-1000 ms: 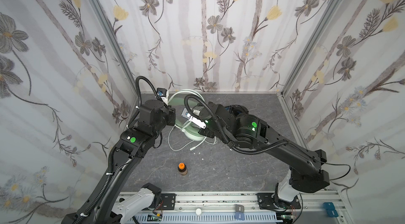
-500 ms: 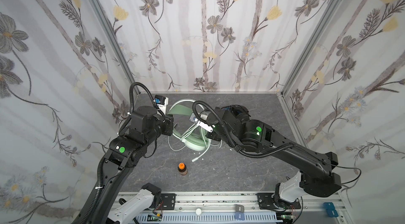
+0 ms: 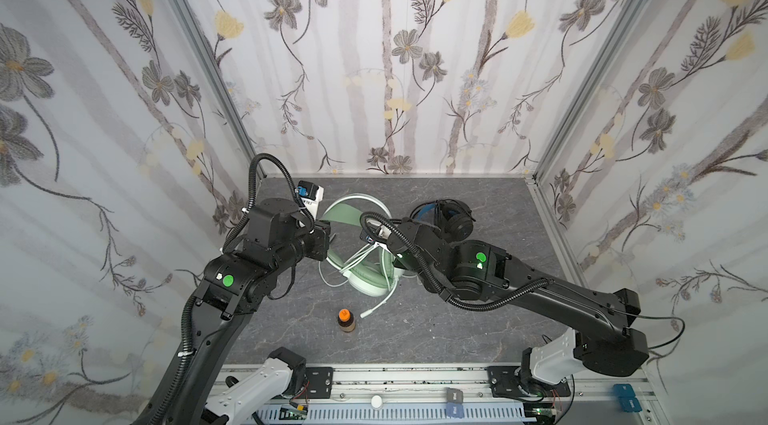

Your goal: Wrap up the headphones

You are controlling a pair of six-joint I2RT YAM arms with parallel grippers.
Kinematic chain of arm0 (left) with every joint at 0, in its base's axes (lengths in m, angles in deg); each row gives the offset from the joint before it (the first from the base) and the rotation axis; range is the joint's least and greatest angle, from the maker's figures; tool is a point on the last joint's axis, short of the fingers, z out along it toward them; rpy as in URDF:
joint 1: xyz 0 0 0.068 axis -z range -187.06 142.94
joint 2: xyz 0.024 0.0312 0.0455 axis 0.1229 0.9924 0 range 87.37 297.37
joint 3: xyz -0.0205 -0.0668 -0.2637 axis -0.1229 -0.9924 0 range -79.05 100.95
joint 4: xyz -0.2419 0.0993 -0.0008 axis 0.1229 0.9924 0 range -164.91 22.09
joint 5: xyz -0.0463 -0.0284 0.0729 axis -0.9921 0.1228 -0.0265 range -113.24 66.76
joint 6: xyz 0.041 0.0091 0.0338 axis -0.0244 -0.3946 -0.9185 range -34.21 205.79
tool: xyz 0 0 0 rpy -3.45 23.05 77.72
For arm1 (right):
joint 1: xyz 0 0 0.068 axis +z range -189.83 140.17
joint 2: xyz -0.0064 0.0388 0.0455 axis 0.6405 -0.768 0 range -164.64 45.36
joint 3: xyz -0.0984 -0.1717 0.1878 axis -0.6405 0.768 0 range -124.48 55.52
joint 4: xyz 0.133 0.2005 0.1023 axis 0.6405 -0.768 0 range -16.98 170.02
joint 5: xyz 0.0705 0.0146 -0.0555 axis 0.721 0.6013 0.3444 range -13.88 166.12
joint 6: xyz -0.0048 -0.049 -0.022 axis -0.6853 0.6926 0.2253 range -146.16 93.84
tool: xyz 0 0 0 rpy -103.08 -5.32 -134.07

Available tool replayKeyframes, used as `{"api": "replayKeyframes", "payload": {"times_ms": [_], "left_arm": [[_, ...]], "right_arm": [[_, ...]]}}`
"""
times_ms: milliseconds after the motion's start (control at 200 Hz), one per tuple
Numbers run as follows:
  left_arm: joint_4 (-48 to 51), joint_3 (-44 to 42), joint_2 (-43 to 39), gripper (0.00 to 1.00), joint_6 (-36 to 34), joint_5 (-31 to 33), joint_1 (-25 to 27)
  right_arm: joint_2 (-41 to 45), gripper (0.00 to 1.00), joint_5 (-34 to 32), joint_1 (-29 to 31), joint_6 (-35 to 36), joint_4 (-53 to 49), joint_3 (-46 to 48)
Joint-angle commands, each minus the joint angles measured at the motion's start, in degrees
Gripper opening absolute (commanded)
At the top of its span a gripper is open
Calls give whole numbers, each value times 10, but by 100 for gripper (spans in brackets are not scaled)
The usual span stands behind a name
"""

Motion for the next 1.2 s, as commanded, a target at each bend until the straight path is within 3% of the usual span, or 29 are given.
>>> {"api": "replayKeyframes", "payload": {"times_ms": [0,275,704,974,1194], "left_arm": [[-1,9,1,0,-10,-5,0],[-4,26,2,0,1,-26,0],[-25,65,7,0,53,-101,-1],[-66,53,-23,0,165,-152,-2],[-44,98,-27,0,193,-159,-2]], "right_arm": [[10,13,-68,0,3,31,1],[57,23,-21,-17,-23,87,50],[183,30,182,-120,-100,343,230],[162,29,251,-151,-120,439,244],[133,27,303,-164,-145,517,256]]}}
